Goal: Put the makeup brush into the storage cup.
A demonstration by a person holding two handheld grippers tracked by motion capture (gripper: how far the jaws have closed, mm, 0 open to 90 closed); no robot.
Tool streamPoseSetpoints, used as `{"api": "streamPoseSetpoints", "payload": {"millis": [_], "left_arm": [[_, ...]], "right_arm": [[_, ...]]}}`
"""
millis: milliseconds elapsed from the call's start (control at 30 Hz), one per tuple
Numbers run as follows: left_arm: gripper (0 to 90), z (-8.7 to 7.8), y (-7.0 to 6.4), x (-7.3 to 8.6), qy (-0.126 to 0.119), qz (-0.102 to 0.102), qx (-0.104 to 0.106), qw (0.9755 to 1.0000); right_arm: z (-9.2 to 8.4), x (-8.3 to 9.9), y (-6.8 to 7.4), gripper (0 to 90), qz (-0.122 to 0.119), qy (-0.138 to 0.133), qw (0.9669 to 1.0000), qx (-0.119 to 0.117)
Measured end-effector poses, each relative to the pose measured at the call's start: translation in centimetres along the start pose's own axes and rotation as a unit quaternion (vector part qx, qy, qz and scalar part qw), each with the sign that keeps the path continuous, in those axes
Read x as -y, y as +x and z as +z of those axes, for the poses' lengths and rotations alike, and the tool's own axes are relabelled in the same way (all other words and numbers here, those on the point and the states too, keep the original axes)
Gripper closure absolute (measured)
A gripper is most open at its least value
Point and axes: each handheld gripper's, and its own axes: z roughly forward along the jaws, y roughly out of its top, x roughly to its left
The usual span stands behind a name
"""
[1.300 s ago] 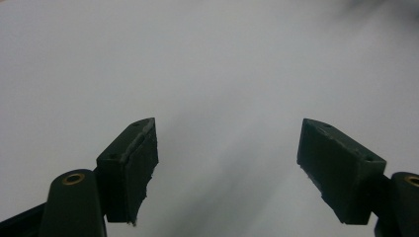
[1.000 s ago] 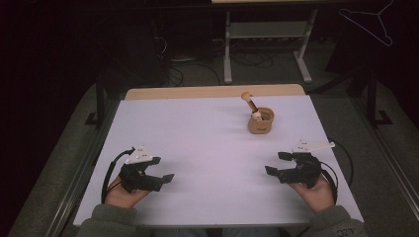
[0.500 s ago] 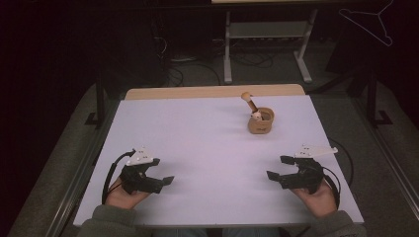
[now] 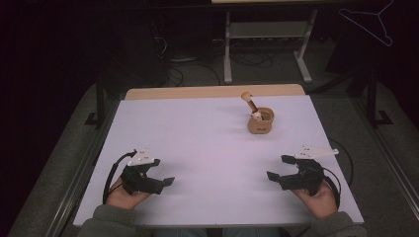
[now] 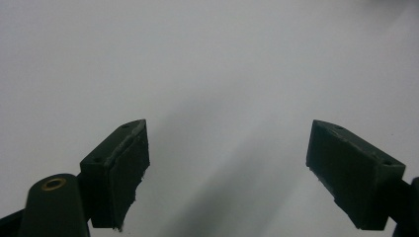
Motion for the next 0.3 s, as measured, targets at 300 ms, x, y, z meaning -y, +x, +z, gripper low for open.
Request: {"api": "streamPoseSetpoints", "payload": {"millis": [300], "left_arm": [[16.4, 0.14, -0.04, -0.03, 0.002, 0.006, 0.002, 1.0]], "right_arm": [[0.55, -0.09, 0.34, 14.1, -0.004, 0.003, 1.0, 0.002]]}}
